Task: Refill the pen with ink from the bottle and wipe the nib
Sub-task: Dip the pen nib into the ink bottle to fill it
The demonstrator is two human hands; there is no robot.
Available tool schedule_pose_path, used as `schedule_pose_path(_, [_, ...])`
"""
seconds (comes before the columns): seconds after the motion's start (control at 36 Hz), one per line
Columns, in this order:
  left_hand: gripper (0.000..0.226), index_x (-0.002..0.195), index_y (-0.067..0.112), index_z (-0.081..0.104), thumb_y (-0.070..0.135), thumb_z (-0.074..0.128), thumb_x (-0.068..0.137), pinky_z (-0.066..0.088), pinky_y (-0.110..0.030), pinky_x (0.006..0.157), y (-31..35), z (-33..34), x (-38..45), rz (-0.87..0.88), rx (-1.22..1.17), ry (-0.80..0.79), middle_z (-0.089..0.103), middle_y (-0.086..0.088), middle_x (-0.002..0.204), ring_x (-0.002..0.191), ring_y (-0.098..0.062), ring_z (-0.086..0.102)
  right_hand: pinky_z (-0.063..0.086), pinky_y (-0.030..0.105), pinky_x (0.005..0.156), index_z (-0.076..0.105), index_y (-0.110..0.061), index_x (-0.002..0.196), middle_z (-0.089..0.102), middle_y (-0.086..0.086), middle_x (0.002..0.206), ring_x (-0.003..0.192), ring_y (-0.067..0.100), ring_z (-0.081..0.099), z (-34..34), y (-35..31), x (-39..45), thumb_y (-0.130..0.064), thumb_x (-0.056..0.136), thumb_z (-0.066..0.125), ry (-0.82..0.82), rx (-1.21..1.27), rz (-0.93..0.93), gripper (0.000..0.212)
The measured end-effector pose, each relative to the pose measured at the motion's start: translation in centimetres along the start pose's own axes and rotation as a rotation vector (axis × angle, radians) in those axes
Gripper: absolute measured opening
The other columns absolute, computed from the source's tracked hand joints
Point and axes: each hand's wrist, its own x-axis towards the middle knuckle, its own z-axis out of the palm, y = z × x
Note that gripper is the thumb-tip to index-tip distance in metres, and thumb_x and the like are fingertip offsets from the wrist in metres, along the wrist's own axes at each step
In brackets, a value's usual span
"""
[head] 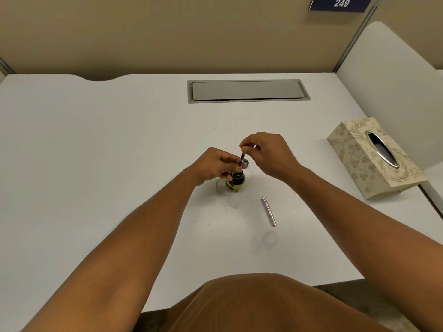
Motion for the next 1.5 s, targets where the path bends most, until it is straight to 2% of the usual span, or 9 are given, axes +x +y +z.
schedule_pose_path(0.06, [0.019, 0.102, 0.019, 0.076, 0.009, 0.076, 0.086, 0.052, -0.021, 0.062, -0.1, 0.0, 0.0, -0.002, -0.004, 0.002, 0.077, 0.011, 0.078, 0.058, -0.009, 0.063, 0.046, 0.030, 0.075, 0.074, -0.017, 0.098, 0.072, -0.002, 0.094, 0.079, 0.009, 0.055, 0.0, -0.1, 0.0, -0.023, 0.094, 0.061, 0.008, -0.006, 0.004, 0.015])
schedule_pose_path(0.17, [0.020, 0.103, 0.017, 0.077, 0.009, 0.077, 0.084, 0.052, -0.023, 0.064, -0.2, 0.0, 0.1, -0.001, -0.006, 0.009, 0.077, 0.008, 0.080, 0.060, -0.012, 0.064, 0.039, 0.026, 0.069, 0.073, -0.019, 0.093, 0.070, -0.005, 0.089, 0.077, 0.007, 0.053, 0.3, -0.1, 0.1, -0.029, 0.093, 0.062, 0.028, -0.017, 0.029, 0.015])
schedule_pose_path(0.28, [0.020, 0.104, 0.017, 0.077, 0.009, 0.076, 0.085, 0.053, -0.021, 0.063, -0.1, 0.0, 0.1, -0.003, -0.006, 0.001, 0.077, 0.010, 0.080, 0.060, -0.010, 0.063, 0.041, 0.027, 0.069, 0.072, -0.016, 0.093, 0.067, -0.003, 0.088, 0.077, 0.010, 0.055, 0.5, -0.2, 0.0, -0.031, 0.093, 0.063, 0.043, -0.035, 0.032, 0.017])
schedule_pose_path(0.44, [0.021, 0.104, 0.017, 0.077, 0.009, 0.076, 0.085, 0.053, -0.019, 0.062, 0.0, 0.0, 0.0, 0.003, 0.005, 0.002, 0.077, 0.010, 0.080, 0.060, -0.008, 0.063, 0.036, 0.025, 0.067, 0.071, -0.014, 0.093, 0.067, -0.001, 0.089, 0.074, 0.011, 0.054, 0.8, -0.2, -0.4, -0.029, 0.094, 0.062, 0.070, -0.036, 0.043, 0.017])
schedule_pose_path(0.81, [0.020, 0.106, 0.018, 0.077, 0.014, 0.076, 0.086, 0.050, -0.018, 0.060, 0.7, 0.4, -0.4, 0.017, 0.009, 0.012, 0.077, 0.011, 0.078, 0.060, -0.011, 0.063, 0.032, 0.021, 0.067, 0.073, -0.020, 0.096, 0.064, -0.009, 0.085, 0.073, 0.005, 0.049, 0.2, -0.1, -0.6, -0.030, 0.094, 0.061, 0.086, -0.032, -0.002, 0.015])
schedule_pose_path(1.03, [0.017, 0.102, 0.021, 0.076, 0.015, 0.076, 0.086, 0.051, -0.018, 0.061, 1.2, 0.5, -0.8, 0.017, 0.005, 0.025, 0.077, 0.012, 0.079, 0.062, -0.007, 0.065, 0.035, 0.021, 0.068, 0.073, -0.019, 0.096, 0.069, -0.007, 0.086, 0.072, 0.005, 0.050, -0.1, -0.3, -1.0, -0.030, 0.094, 0.061, 0.117, -0.024, -0.021, 0.016])
schedule_pose_path(1.17, [0.023, 0.109, 0.013, 0.075, 0.012, 0.076, 0.086, 0.050, -0.016, 0.058, 1.6, 0.7, -1.2, 0.026, 0.017, 0.036, 0.076, 0.014, 0.075, 0.059, 0.000, 0.064, 0.036, 0.021, 0.068, 0.073, -0.018, 0.095, 0.069, -0.007, 0.086, 0.070, 0.006, 0.050, -0.3, -0.5, -1.5, -0.028, 0.094, 0.062, 0.148, -0.008, -0.027, 0.015])
schedule_pose_path(1.33, [0.020, 0.106, 0.010, 0.075, 0.008, 0.074, 0.086, 0.048, -0.015, 0.054, 1.9, 0.6, -1.4, 0.051, 0.043, 0.068, 0.075, 0.015, 0.070, 0.054, 0.001, 0.060, 0.039, 0.022, 0.068, 0.073, -0.015, 0.093, 0.068, -0.005, 0.083, 0.071, 0.008, 0.053, -0.2, -0.6, -1.9, -0.028, 0.093, 0.065, 0.190, 0.001, -0.027, 0.016])
schedule_pose_path(1.5, [0.017, 0.102, 0.015, 0.076, 0.009, 0.075, 0.086, 0.048, -0.015, 0.054, 1.8, 0.6, -1.3, 0.063, 0.069, 0.087, 0.075, 0.016, 0.070, 0.054, 0.001, 0.061, 0.038, 0.021, 0.068, 0.073, -0.015, 0.092, 0.070, -0.003, 0.083, 0.070, 0.007, 0.053, -0.1, -0.7, -1.8, -0.030, 0.093, 0.065, 0.211, -0.010, -0.036, 0.018])
